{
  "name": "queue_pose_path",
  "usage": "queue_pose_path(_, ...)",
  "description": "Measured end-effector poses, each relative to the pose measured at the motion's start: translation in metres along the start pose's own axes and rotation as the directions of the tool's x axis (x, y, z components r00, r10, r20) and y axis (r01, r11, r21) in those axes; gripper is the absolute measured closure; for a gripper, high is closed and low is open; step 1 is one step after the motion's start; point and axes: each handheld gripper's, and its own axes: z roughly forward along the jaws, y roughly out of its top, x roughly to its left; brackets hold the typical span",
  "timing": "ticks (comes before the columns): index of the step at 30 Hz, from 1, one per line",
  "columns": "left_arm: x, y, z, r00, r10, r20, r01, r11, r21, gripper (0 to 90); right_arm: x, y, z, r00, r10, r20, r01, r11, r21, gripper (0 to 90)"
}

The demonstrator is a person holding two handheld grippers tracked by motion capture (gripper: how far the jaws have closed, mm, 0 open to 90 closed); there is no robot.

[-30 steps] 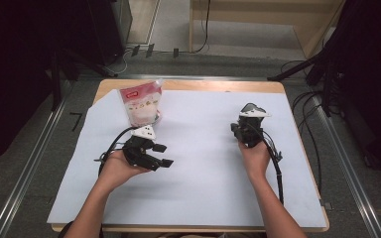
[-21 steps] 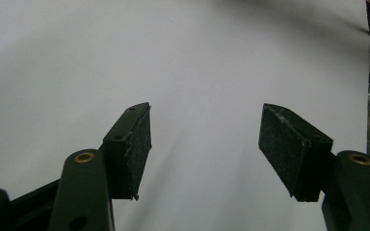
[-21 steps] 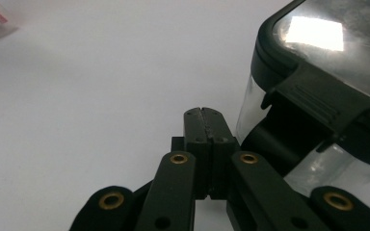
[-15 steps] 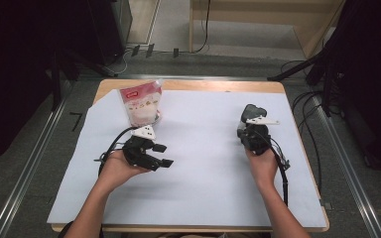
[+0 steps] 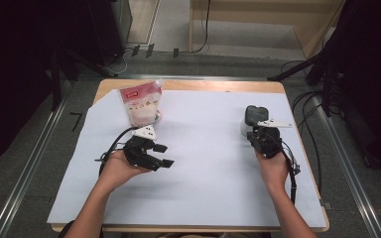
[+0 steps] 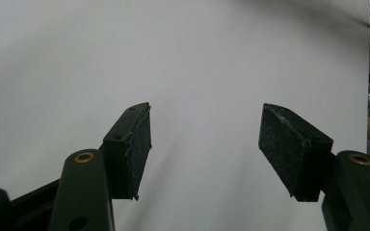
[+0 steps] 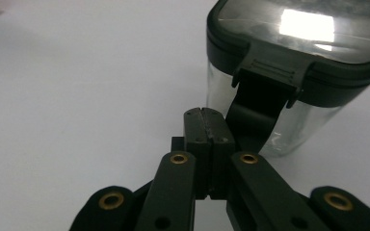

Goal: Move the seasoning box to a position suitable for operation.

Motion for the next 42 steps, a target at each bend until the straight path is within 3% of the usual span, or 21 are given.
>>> queue_pose_path(17, -0.001, 0.0, 0.002, 1.0, 0.003, 0.004, -0.003, 1.0, 0.002, 37.0, -0.06, -0.013, -0.024, 0.9993, 0.023, 0.028, -0.023, 1.0, 0.019, 90.0)
queue_pose_path(28, -0.002, 0.0, 0.003, 1.0, -0.001, 0.006, 0.001, 1.0, 0.006, 37.0, -0.09, -0.014, -0.022, 0.9984, 0.023, 0.052, -0.023, 1.0, 0.005, 90.0)
queue_pose_path(31, -0.002, 0.0, 0.003, 1.0, 0.001, 0.006, -0.001, 1.0, 0.01, 37.0, -0.095, -0.012, -0.019, 0.9963, 0.018, 0.084, -0.02, 1.0, 0.022, 90.0)
queue_pose_path(33, -0.002, 0.001, 0.003, 1.0, 0.004, 0.009, -0.004, 1.0, 0.009, 37.0, -0.097, -0.012, -0.019, 0.9955, 0.048, 0.082, -0.049, 0.999, 0.015, 90.0)
queue_pose_path(38, -0.003, 0.0, 0.002, 1.0, 0.005, 0.006, -0.005, 1.0, 0.006, 37.0, -0.086, -0.01, -0.029, 0.9946, 0.052, 0.09, -0.051, 0.999, -0.011, 89.2)
queue_pose_path(42, -0.003, 0.0, 0.002, 0.9999, 0.001, 0.011, -0.001, 1.0, -0.005, 37.0, -0.075, -0.012, -0.04, 0.9925, 0.088, 0.085, -0.084, 0.995, -0.051, 85.3)
